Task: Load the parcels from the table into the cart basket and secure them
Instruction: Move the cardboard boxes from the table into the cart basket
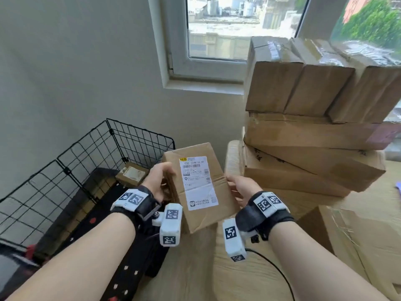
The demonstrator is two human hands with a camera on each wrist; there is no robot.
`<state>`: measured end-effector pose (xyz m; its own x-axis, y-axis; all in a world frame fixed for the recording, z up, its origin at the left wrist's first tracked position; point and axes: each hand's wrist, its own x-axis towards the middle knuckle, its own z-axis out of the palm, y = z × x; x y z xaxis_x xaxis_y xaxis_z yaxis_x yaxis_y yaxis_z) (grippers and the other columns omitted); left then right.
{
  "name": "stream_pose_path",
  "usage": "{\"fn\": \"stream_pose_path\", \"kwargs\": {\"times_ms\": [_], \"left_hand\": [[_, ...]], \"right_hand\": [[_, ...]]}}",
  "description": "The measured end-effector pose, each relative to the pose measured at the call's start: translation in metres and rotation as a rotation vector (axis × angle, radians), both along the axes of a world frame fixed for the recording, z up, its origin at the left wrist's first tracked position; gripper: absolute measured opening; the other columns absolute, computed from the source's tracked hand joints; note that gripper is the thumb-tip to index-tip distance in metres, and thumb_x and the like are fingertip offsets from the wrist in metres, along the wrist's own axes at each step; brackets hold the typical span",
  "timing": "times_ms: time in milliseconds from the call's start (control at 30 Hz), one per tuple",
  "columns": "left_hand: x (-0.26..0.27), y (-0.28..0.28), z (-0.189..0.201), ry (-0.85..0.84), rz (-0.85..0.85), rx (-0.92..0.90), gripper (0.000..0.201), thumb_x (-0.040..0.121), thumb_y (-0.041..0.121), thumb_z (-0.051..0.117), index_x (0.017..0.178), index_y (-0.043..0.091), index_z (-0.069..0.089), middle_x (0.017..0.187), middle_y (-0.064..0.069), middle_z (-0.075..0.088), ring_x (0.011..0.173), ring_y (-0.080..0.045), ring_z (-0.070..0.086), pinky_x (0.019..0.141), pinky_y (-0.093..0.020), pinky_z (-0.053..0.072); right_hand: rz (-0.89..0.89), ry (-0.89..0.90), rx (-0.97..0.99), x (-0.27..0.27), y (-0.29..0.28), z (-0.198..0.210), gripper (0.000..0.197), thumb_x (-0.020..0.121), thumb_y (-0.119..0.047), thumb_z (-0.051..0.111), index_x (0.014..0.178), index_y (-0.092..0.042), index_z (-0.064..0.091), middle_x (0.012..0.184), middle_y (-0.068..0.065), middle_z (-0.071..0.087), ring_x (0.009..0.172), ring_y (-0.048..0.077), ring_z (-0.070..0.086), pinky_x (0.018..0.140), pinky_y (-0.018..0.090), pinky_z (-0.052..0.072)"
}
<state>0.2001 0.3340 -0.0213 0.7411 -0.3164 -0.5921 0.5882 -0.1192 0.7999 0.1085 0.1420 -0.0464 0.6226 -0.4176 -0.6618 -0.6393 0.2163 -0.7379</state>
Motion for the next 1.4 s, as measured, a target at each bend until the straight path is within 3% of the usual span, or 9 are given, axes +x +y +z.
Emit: {"fn": "stream_pose_path", "kwargs": {"times_ms": [67, 233, 500, 633, 767, 900, 1000, 1133, 1400], "left_hand": [[0.021, 0.020, 0.005, 0.002, 0.051, -0.024, 0.017, 0.061, 0.019, 0.054, 0.077, 0.016, 0.049, 0.070, -0.005, 0.051, 0.067, -0.024, 0.048, 0.066, -0.031, 0.042], [0.079, 0.080, 0.015, -0.006, 0.219, -0.088, 0.005, 0.066, 0.019, 0.052, 0.070, 0.016, 0.049, 0.064, -0.005, 0.050, 0.062, -0.024, 0.046, 0.064, -0.031, 0.043], [0.160, 0.181, 0.020, -0.030, 0.443, -0.173, 0.010, 0.070, 0.016, 0.047, 0.061, 0.016, 0.043, 0.055, -0.002, 0.049, 0.053, -0.023, 0.046, 0.056, -0.025, 0.041], [0.179, 0.213, 0.023, -0.053, 0.554, -0.265, 0.012, 0.076, 0.013, 0.043, 0.064, 0.015, 0.046, 0.051, -0.001, 0.051, 0.040, -0.020, 0.048, 0.047, -0.020, 0.042], [0.194, 0.234, 0.027, -0.085, 0.619, -0.305, 0.013, 0.079, 0.010, 0.043, 0.068, 0.014, 0.046, 0.047, 0.000, 0.052, 0.052, -0.019, 0.048, 0.056, -0.024, 0.042], [0.215, 0.246, 0.024, -0.092, 0.612, -0.340, 0.011, 0.085, 0.009, 0.047, 0.077, 0.015, 0.053, 0.063, -0.004, 0.057, 0.062, -0.020, 0.051, 0.061, -0.028, 0.044], [0.240, 0.246, 0.010, -0.107, 0.591, -0.370, 0.015, 0.087, 0.009, 0.052, 0.095, 0.021, 0.057, 0.084, -0.006, 0.060, 0.075, -0.023, 0.056, 0.061, -0.032, 0.046], [0.282, 0.230, -0.030, -0.047, 0.577, -0.322, 0.061, 0.074, 0.009, 0.070, 0.126, 0.027, 0.046, 0.112, -0.010, 0.062, 0.099, -0.030, 0.060, 0.066, -0.040, 0.051], [0.371, 0.182, -0.133, 0.160, 0.666, -0.214, 0.073, 0.076, -0.001, 0.063, 0.131, 0.038, 0.037, 0.121, -0.007, 0.055, 0.111, -0.030, 0.052, 0.085, -0.054, 0.047]], "right_hand": [[0.079, -0.002, -0.016, 0.027, 0.014, 0.009, 0.025, 0.092, -0.038, 0.052, 0.083, -0.018, 0.064, 0.105, 0.003, 0.064, 0.101, 0.020, 0.057, 0.093, 0.033, 0.042], [0.205, -0.024, 0.012, 0.104, 0.059, 0.030, 0.036, 0.086, -0.052, 0.056, 0.093, -0.018, 0.065, 0.090, 0.005, 0.064, 0.080, 0.018, 0.058, 0.074, 0.030, 0.047], [0.447, 0.018, -0.141, 0.228, 0.163, 0.041, 0.083, 0.040, -0.074, 0.074, 0.105, -0.025, 0.056, 0.123, 0.003, 0.055, 0.115, 0.027, 0.053, 0.100, 0.044, 0.043], [0.549, 0.025, -0.271, 0.260, 0.195, 0.046, 0.052, 0.078, -0.053, 0.067, 0.115, -0.019, 0.055, 0.116, 0.003, 0.051, 0.111, 0.028, 0.053, 0.098, 0.044, 0.046], [0.545, 0.008, -0.165, 0.291, 0.220, 0.054, 0.027, 0.085, -0.040, 0.065, 0.082, -0.016, 0.052, 0.087, 0.005, 0.052, 0.089, 0.029, 0.058, 0.093, 0.048, 0.051], [0.549, -0.025, -0.152, 0.325, 0.239, 0.052, 0.015, 0.087, -0.033, 0.064, 0.084, -0.023, 0.054, 0.094, 0.008, 0.056, 0.091, 0.031, 0.058, 0.089, 0.052, 0.052], [0.557, -0.002, -0.166, 0.354, 0.234, 0.038, 0.013, 0.087, -0.032, 0.064, 0.083, -0.023, 0.055, 0.088, 0.006, 0.057, 0.079, 0.026, 0.059, 0.088, 0.050, 0.052], [0.585, 0.075, -0.246, 0.396, 0.218, 0.004, 0.040, 0.085, -0.036, 0.064, 0.120, -0.018, 0.054, 0.090, 0.004, 0.057, 0.094, 0.029, 0.059, 0.092, 0.050, 0.050], [0.583, 0.222, -0.209, 0.490, 0.177, -0.095, 0.049, 0.089, -0.022, 0.060, 0.136, -0.015, 0.047, 0.113, 0.009, 0.049, 0.105, 0.031, 0.050, 0.101, 0.050, 0.043]]}}
